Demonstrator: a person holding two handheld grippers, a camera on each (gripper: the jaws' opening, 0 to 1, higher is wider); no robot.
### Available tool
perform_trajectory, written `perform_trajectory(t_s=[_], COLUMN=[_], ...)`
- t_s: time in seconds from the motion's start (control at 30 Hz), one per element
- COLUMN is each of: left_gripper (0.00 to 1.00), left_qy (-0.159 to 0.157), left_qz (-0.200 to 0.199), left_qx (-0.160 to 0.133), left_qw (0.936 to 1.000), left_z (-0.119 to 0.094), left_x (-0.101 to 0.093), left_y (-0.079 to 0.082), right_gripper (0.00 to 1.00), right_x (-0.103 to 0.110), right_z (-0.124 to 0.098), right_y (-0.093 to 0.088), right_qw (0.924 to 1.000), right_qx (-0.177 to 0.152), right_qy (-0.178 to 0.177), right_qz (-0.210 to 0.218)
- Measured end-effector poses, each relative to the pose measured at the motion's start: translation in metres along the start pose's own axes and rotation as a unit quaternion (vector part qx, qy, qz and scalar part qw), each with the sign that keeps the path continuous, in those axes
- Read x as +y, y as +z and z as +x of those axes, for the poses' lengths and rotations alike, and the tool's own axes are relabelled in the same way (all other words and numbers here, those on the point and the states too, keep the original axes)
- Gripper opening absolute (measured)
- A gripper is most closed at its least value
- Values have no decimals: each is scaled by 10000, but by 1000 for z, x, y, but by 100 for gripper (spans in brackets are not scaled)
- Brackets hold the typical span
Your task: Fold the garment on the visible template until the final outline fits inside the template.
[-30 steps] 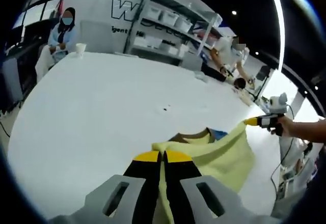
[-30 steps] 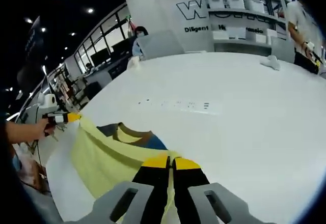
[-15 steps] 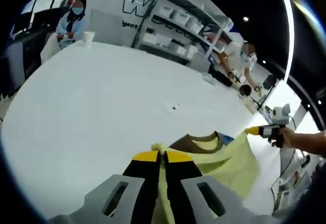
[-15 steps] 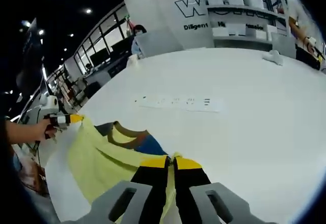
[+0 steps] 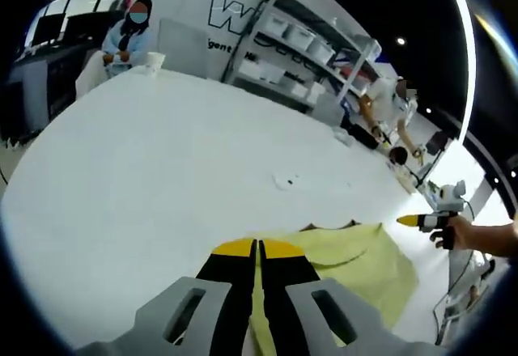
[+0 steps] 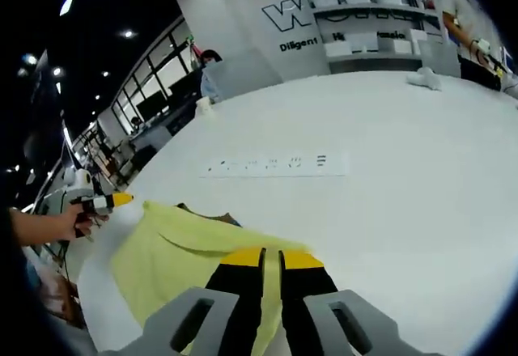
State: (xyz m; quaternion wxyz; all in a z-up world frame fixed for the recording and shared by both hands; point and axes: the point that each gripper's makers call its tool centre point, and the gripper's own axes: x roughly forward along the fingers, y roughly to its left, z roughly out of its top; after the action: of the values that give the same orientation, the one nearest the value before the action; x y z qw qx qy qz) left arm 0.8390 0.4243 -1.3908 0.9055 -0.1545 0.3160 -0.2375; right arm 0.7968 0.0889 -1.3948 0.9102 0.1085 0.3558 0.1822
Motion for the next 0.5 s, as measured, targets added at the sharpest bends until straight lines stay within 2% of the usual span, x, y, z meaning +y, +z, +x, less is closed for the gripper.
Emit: perform_trajectory(t_s=[0.2,0.3,0.4,0.5], left_gripper=[0,0,0,0], left_qy=[-257,-386,-518,-545], left_qz=[406,794,1053,1132], left_qx=[334,620,702,676], left_qw=[9983,9942,9906,9898], left_z=[3,5,11,15], left_x=[-12,-18,-21,-26], left_y=[-18,-34,-39,-39], right_gripper=[0,3,3,4], right_x=[19,29,36,39], right_z=[8,12,16,20], right_y=[-11,-17,-23,-26], right_qw=[9985,9954,9928,9898], right_qx=[221,324,411,477], right_qy=[273,402,491,505], right_qz=[-421,-803,-1010,-1241])
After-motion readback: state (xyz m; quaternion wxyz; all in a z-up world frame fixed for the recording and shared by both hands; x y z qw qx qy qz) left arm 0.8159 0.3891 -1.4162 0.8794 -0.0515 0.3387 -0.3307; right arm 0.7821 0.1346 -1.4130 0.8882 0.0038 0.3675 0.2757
